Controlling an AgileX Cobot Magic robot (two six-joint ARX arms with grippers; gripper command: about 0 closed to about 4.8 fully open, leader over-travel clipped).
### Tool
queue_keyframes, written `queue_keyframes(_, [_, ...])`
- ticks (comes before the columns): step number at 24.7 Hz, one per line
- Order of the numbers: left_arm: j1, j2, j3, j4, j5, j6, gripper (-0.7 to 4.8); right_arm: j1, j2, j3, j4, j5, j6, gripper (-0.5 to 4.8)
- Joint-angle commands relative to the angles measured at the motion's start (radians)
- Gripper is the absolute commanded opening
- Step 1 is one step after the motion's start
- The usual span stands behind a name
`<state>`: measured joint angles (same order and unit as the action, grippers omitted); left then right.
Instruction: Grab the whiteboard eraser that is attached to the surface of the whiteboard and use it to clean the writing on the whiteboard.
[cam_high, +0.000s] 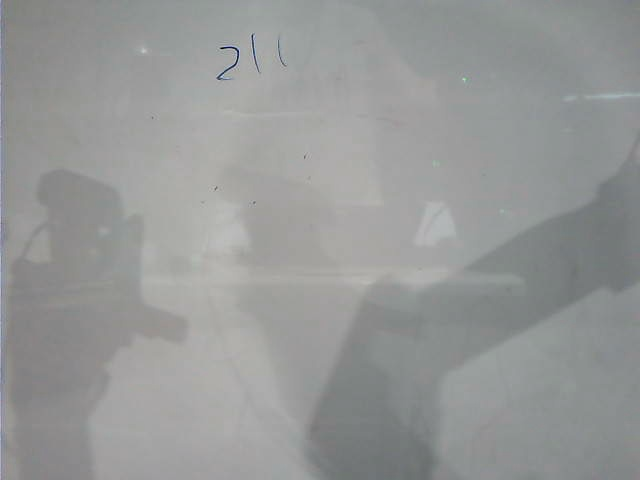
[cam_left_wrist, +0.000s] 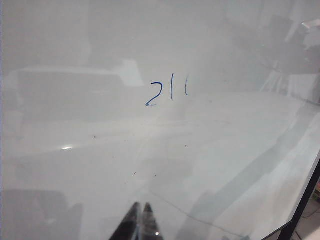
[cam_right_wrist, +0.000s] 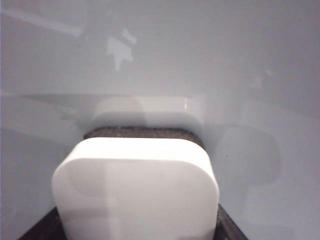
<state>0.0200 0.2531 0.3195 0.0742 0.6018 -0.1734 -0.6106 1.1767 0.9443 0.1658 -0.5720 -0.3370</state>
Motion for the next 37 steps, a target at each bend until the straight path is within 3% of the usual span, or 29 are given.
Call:
queue_keyframes(1, [-0.001, 0.000, 0.003, 0.010, 0.004, 0.001, -0.05, 0.001, -0.030, 0.006, -0.034, -0.004, 0.000, 2.16])
queue_keyframes(5, [-0.001, 0.000, 0.003, 0.010, 0.004, 0.001, -0.05, 0.001, -0.096, 0.006, -0.061, -0.003, 0.001, 1.96])
queue_keyframes(7, [0.000, 0.000, 0.003, 0.010, 0.000, 0.001, -0.05, 0.002, -0.137, 0.006, -0.103, -0.006, 0.037, 1.56])
queue_keyframes(9, [0.000, 0.000, 0.003, 0.008, -0.019, 0.002, -0.05, 0.011, -0.185, 0.006, -0.137, -0.013, 0.105, 1.56])
queue_keyframes(13, [0.001, 0.000, 0.003, 0.010, -0.092, 0.005, -0.05, 0.154, -0.296, 0.006, -0.175, 0.039, 0.129, 1.56])
queue_keyframes(17, [0.002, 0.000, 0.003, 0.010, -0.230, 0.009, -0.05, 0.454, -0.391, 0.006, -0.250, 0.268, 0.128, 1.57])
queue_keyframes(20, [0.003, 0.000, 0.003, 0.010, -0.341, 0.009, -0.05, 0.772, -0.397, 0.006, -0.336, 0.522, 0.106, 1.57])
queue_keyframes(23, [0.004, 0.000, 0.003, 0.009, -0.355, 0.009, -0.05, 1.001, -0.354, 0.006, -0.349, 0.776, 0.055, 1.60])
queue_keyframes(24, [0.004, 0.000, 0.003, 0.006, -0.355, 0.009, -0.05, 1.129, -0.311, 0.006, -0.326, 0.925, 0.021, 1.83])
queue_keyframes(28, [0.005, 0.000, 0.003, -0.014, -0.355, 0.009, -0.05, 1.396, -0.155, 0.007, -0.183, 1.237, -0.035, 1.84])
queue_keyframes(32, [0.005, 0.000, 0.003, -0.035, -0.355, 0.009, -0.05, 1.539, 0.029, 0.041, -0.010, 1.328, -0.123, 1.83])
queue_keyframes(37, [0.007, 0.000, 0.003, -0.116, -0.368, 0.057, -0.05, 1.557, 0.251, 0.245, -0.013, 1.337, -0.192, 1.83])
